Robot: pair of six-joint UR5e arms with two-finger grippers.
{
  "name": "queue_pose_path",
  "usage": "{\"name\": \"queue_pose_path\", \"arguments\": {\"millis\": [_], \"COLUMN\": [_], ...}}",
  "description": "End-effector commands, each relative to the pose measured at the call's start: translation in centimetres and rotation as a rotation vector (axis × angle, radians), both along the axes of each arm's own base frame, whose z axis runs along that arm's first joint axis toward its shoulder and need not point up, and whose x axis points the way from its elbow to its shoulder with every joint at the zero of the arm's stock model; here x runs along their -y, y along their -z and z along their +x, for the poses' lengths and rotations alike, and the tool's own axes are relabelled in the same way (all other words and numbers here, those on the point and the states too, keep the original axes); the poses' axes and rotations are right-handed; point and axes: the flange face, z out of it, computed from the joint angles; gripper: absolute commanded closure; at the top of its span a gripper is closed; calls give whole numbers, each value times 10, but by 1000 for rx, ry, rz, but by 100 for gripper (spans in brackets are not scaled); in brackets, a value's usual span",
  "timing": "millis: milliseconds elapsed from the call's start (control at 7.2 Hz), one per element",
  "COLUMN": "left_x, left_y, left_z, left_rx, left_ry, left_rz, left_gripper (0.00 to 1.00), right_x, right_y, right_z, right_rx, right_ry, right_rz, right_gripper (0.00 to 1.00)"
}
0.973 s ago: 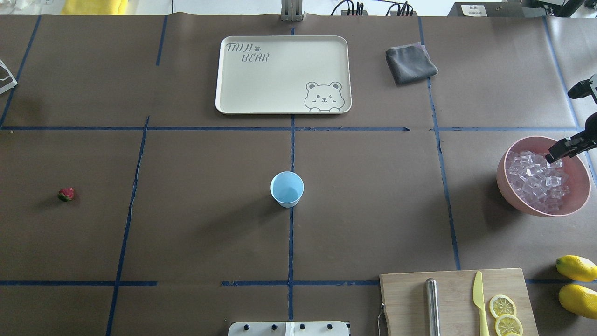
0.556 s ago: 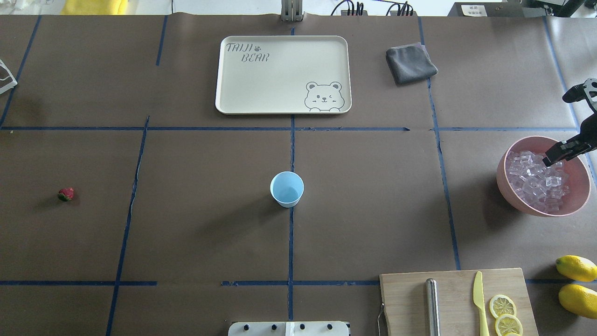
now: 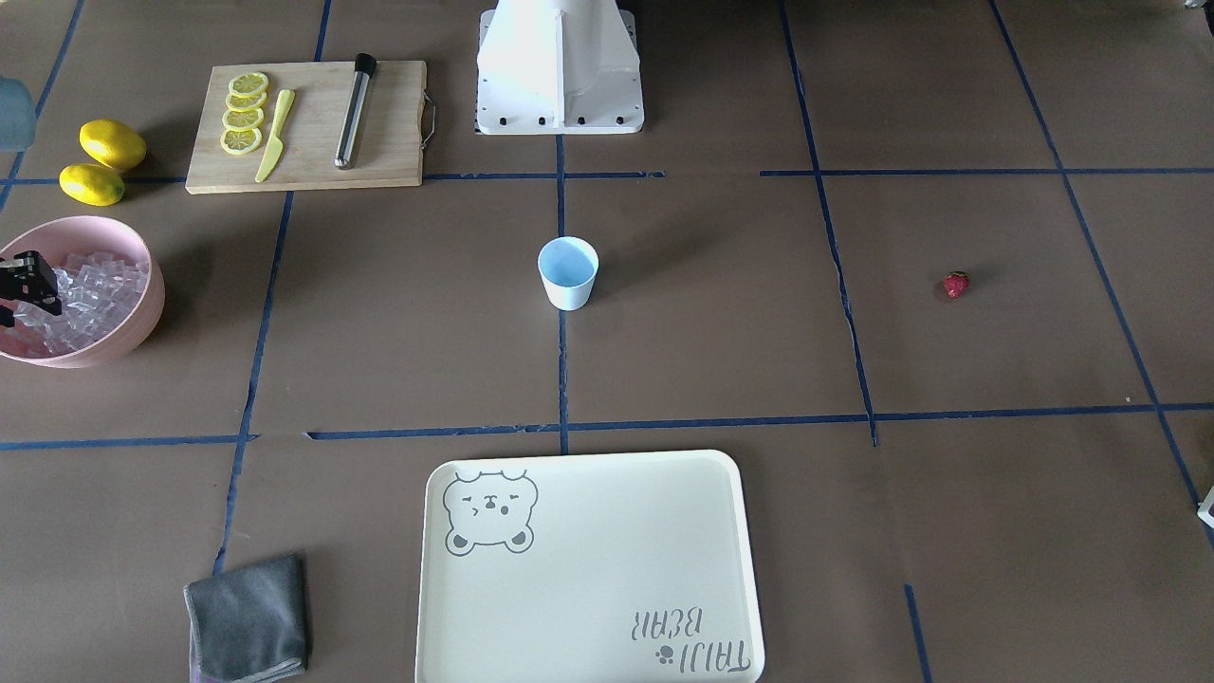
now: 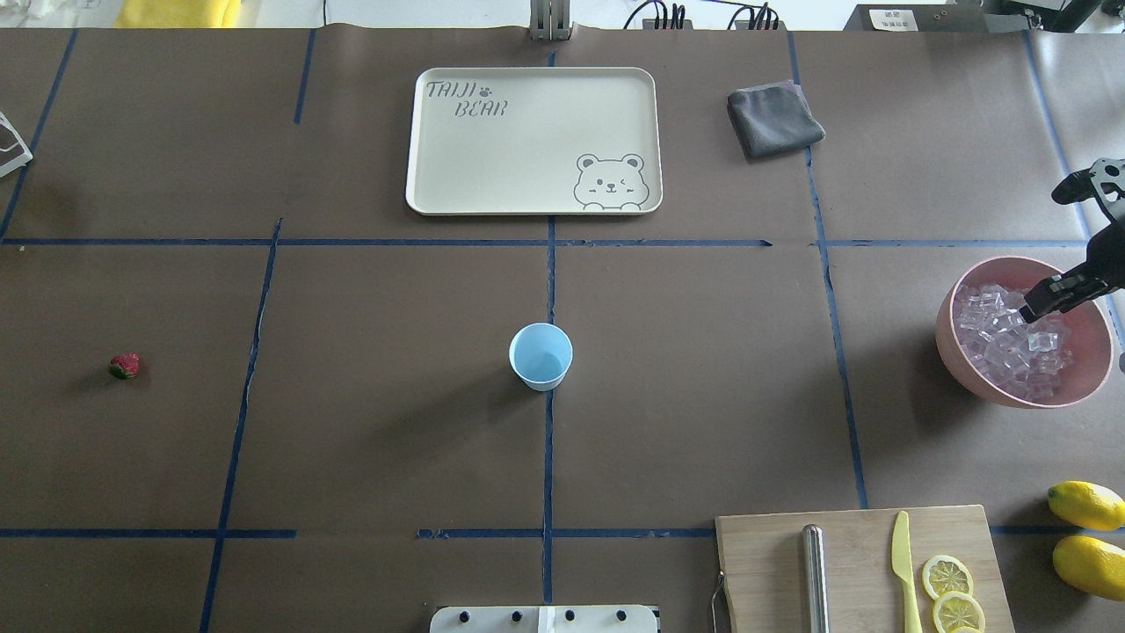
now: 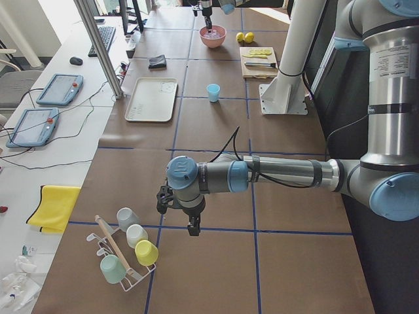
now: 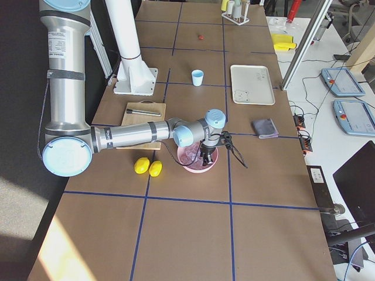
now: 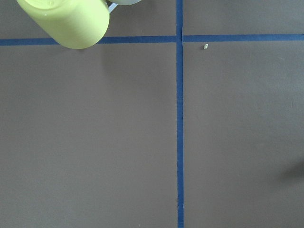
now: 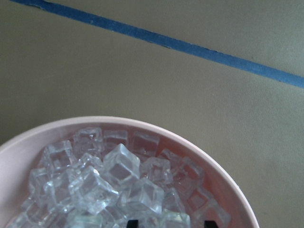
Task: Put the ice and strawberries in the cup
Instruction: 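Lower the right gripper into the pink bowl and grasp ice cubes, then lift the ice with the right gripper and carry it over the blue cup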
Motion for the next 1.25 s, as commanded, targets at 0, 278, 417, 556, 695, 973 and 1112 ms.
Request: {"name": "queue_pose_path", "arguments": {"millis": [0,278,417,556,695,973,1112], "left_x": [2,2,2,3,3,3,3], "left_y": [2,2,3,4,5,5,4], "left_z": [0,0,0,0,0,0,0], "left_rx": [0,0,1,0,0,-1,0], "left_ry": [0,1,12,13,21,23,23], "left_rz": [4,4,-5,-5,-12,-13,-15], "left_gripper": [0,0,0,0,0,0,0], "right_x": [-1,0,-1,0,-4,-20,-24], "right_y": [-2,1,2,7,19,55,84], "right_z": [0,-1,0,3,10,43,48], "right_rx": [-2,4,5,11,23,51,56], "right_ry": [1,8,9,6,-3,-51,-60], "right_rz": [-5,11,14,24,40,85,98], "right_gripper": [48,73,83,91,98,100,100]}}
